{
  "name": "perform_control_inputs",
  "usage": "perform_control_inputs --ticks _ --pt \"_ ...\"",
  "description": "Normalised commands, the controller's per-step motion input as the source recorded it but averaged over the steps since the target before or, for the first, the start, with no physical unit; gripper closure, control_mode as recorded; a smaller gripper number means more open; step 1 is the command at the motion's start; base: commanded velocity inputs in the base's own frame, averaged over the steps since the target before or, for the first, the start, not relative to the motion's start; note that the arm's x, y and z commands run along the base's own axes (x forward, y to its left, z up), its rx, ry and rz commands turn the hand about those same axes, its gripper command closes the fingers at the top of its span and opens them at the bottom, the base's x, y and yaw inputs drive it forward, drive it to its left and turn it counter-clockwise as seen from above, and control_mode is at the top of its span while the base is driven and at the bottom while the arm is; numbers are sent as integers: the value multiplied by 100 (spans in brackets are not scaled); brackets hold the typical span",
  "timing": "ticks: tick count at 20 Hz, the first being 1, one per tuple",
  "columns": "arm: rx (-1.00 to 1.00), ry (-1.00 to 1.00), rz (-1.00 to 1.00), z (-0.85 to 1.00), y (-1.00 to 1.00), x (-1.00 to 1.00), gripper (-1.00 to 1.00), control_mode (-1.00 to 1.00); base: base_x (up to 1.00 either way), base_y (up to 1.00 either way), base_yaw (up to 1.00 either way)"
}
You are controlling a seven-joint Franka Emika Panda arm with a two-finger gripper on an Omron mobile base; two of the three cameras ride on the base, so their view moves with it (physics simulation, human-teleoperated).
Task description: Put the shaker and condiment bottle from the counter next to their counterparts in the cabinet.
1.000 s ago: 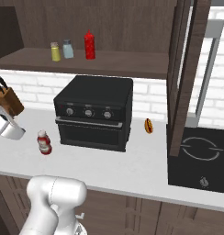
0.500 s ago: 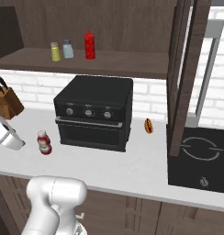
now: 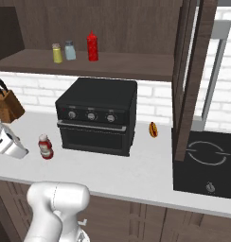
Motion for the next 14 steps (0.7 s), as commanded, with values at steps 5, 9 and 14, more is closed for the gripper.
perform_control_inputs --ticks 5,9,14 --pt "0 1 -7 -9 3 47 -100 -100 0 0 0" --pt "0 1 -15 -15 22 42 -100 -100 0 0 0" --pt "0 0 -17 -12 21 29 -100 -100 0 0 0"
